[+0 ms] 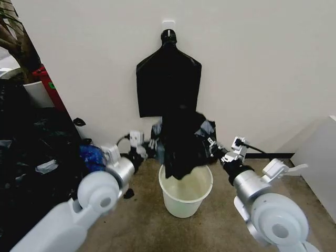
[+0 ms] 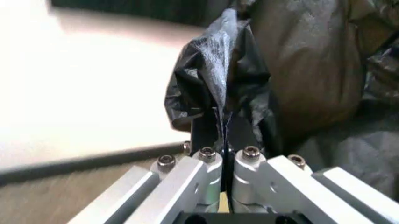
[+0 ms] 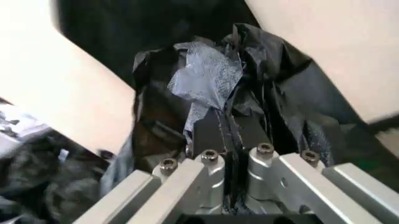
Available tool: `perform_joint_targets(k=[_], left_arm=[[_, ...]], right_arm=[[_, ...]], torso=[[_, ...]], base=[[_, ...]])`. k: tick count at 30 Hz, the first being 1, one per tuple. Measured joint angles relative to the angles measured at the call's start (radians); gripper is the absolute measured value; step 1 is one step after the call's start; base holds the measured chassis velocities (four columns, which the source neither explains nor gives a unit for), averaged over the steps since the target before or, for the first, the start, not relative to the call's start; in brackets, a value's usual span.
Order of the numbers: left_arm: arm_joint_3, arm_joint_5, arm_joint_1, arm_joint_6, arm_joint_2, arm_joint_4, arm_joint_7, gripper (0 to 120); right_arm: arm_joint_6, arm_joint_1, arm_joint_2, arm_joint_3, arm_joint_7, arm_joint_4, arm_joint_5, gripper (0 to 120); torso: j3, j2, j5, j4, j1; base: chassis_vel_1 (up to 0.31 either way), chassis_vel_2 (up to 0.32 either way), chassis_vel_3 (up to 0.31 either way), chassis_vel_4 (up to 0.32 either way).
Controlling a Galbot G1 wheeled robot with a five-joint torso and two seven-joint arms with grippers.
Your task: Place the garbage bag over the trash bin.
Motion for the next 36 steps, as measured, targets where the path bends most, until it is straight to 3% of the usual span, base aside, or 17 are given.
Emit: perform_joint_targets(k=[9, 19, 30, 36], left_arm=[[0.005, 0.061, 0.063, -0.014, -0.01, 0.045, 0.003, 0], [-0.022, 0.078, 0.137, 0.004, -0.035, 0.071, 0.019, 0], [-0.032, 0.195, 0.279, 0.013, -0.026, -0.069, -0.041, 0], [-0.039, 0.2, 0.287, 0.036, -0.032, -0.112, -0.088, 0]], right_arm=[[0.003, -0.072, 0.026, -0.009, 0.008, -0.064, -0.029, 0], [0.004, -0.163, 0.037, 0.025, 0.07, -0.046, -0.003, 0], [-0.059, -0.29, 0.044, 0.029, 0.212, 0.099, 0.108, 0], [-0.063, -0.297, 0.053, 0.026, 0.279, 0.12, 0.138, 0]], torso=[[0.0, 0.0, 0.0, -0.0004, 0.0], [0.0, 0.0, 0.0, -0.0004, 0.0], [0.0, 0.0, 0.0001, -0.0003, 0.0], [0.0, 0.0, 0.0, -0.0004, 0.0]], base=[[0.0, 0.0, 0.0, 0.0], [0.0, 0.0, 0.0, 0.0], [0.0, 0.0, 0.0, 0.0], [0.0, 0.0, 0.0, 0.0]])
